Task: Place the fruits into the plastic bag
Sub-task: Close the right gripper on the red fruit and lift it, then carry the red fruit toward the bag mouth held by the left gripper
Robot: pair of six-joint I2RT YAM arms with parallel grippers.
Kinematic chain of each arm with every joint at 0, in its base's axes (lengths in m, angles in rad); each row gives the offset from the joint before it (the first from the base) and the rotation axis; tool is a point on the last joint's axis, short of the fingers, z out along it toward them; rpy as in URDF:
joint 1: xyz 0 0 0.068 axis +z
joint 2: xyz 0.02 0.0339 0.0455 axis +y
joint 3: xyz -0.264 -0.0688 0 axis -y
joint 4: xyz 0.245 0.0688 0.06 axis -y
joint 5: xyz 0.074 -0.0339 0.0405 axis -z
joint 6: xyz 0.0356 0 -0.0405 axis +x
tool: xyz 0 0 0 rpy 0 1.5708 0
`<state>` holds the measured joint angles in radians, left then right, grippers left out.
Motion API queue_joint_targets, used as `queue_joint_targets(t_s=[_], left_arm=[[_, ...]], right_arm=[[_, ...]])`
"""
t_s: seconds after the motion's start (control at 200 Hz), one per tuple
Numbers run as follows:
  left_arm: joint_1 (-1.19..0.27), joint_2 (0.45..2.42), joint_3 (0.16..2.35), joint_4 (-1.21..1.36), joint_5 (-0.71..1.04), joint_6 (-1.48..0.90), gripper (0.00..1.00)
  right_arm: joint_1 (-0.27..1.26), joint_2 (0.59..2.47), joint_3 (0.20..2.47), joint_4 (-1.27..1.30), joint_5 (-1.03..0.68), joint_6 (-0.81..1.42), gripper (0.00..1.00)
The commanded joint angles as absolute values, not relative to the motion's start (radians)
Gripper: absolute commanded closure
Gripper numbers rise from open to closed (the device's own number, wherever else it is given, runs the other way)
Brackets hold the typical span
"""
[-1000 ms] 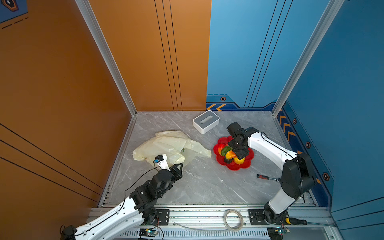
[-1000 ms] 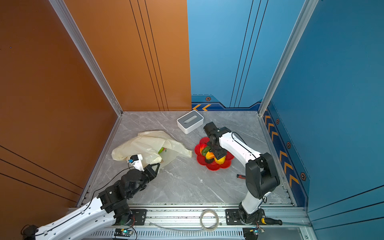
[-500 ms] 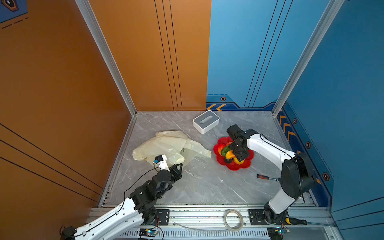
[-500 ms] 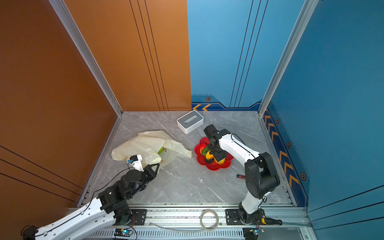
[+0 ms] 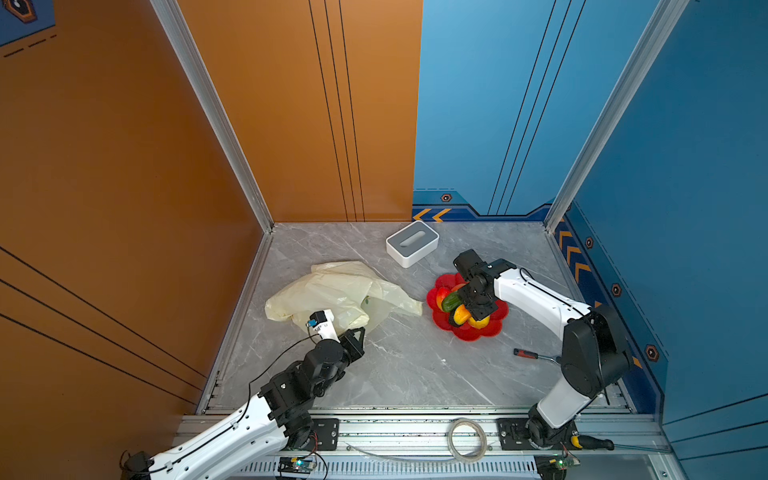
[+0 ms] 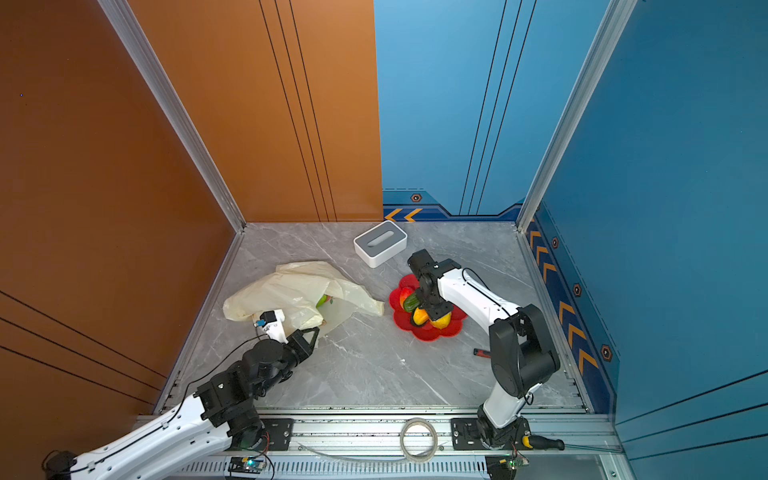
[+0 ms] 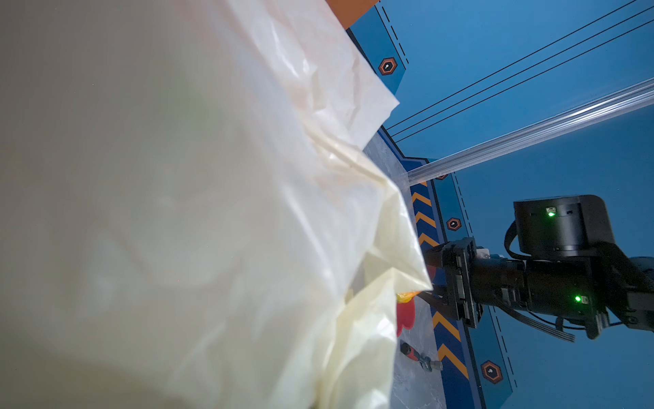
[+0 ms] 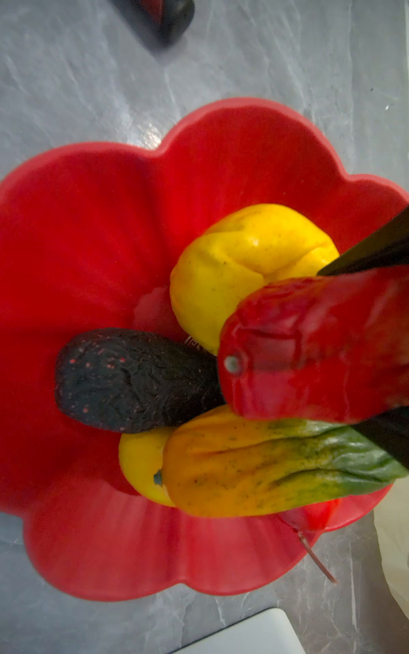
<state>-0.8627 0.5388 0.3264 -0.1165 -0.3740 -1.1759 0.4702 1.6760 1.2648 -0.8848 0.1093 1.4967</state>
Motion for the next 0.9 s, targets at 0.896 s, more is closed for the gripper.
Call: queue_joint_targets(t_s=[0.896], left_arm=[[-0.850,0.568,0.346,-0.115,-0.368,-1.161,1.00]], right_arm=[[0.487,1.317,1.210,-0.641,0.120,1.169,0.74]])
